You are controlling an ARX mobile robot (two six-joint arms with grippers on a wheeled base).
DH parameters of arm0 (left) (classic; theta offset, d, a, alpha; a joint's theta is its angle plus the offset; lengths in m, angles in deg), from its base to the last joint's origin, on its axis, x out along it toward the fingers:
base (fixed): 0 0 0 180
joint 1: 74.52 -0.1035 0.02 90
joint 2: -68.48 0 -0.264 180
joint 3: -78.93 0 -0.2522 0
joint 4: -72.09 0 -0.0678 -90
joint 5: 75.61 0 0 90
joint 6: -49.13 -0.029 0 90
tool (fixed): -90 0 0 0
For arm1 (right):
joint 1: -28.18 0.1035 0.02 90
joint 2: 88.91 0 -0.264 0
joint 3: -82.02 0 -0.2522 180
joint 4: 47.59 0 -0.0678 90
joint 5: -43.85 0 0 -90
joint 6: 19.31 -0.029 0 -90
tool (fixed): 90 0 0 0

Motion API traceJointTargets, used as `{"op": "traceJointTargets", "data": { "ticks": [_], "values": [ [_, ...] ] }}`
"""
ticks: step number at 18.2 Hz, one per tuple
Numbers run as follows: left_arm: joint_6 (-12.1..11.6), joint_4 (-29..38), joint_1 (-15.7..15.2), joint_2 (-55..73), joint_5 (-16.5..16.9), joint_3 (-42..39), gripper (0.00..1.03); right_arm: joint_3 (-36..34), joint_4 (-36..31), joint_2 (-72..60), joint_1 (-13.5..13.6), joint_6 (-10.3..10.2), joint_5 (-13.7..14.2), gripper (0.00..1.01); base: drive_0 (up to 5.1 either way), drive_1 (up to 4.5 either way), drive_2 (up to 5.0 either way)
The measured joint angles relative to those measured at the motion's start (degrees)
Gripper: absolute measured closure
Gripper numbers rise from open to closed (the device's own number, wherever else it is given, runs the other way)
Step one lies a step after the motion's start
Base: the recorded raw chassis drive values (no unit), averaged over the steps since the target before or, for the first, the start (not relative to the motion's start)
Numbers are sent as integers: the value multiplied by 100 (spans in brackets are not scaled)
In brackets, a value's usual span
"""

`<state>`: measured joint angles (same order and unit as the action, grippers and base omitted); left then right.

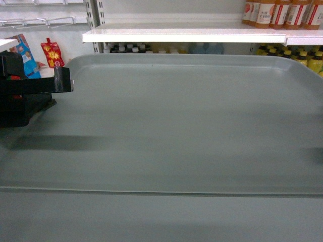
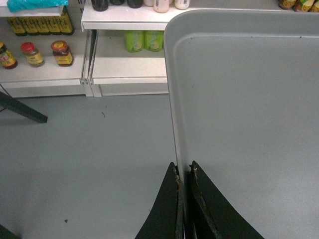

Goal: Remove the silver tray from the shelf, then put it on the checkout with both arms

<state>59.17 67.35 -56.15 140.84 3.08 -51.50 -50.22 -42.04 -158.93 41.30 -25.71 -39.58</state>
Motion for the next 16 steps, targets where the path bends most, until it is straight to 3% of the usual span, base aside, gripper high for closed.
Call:
{"op": "traceJointTargets", "data": {
  "ticks": [16],
  "values": [
    [0, -7, 2, 0, -2, 0, 100, 2, 11, 0, -2, 2, 2, 99, 7, -408, 422]
  ]
}}
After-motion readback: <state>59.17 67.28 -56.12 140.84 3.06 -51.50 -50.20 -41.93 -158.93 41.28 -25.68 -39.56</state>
